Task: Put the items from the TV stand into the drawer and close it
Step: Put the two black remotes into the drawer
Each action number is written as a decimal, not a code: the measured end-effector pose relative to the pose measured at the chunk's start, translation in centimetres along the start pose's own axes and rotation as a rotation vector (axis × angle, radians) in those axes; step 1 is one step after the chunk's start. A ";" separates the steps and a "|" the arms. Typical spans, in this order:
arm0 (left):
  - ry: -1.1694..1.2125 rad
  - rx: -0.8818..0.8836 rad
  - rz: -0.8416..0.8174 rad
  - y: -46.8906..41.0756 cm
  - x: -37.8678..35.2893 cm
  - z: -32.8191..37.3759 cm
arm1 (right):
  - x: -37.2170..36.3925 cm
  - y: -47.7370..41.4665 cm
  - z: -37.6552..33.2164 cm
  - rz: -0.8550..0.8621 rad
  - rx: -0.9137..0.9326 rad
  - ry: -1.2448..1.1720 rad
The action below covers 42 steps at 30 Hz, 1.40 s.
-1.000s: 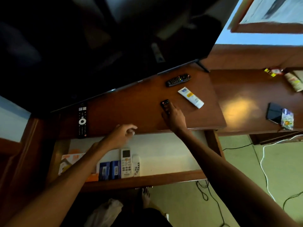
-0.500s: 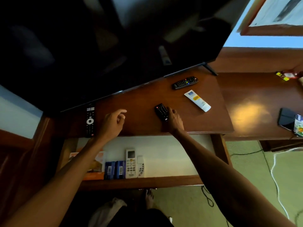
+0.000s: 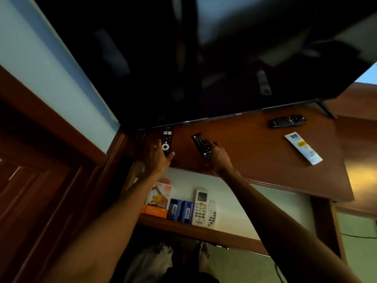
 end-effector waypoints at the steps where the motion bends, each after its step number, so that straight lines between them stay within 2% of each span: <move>1: 0.011 -0.001 -0.021 -0.1 -0.3 0.1 | -0.4 0.0 -0.3 -0.002 -0.002 0.002; 8: 0.050 -0.086 -0.020 0.4 -1.2 1.5 | -1.1 2.0 0.9 0.039 -0.030 -0.001; 14: 0.178 -0.292 -0.080 4.9 -3.7 3.5 | 1.8 6.2 4.8 0.085 -0.080 0.009; 22: 0.183 -0.455 -0.323 8.6 -6.6 7.5 | 6.5 11.9 12.4 0.104 -0.164 0.002; 26: 0.182 -0.462 -0.414 10.4 -8.0 8.0 | 7.4 14.2 15.1 0.052 -0.142 0.005; 34: 0.103 -0.377 -0.493 14.5 -13.8 8.8 | 5.7 18.1 22.1 -0.069 -0.119 -0.043; 42: 0.060 -0.267 -0.369 14.0 -20.4 8.6 | 1.8 18.2 25.9 -0.125 -0.289 -0.007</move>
Point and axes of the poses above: each hand's wrist, its own y-axis away from the middle knuckle, its own x-axis out of the back of the hand, z = x × y, the point moved 2 cm from there along -y, towards the middle knuckle, and after that the axes turned 2 degrees about -z, right-handed, at the moved point
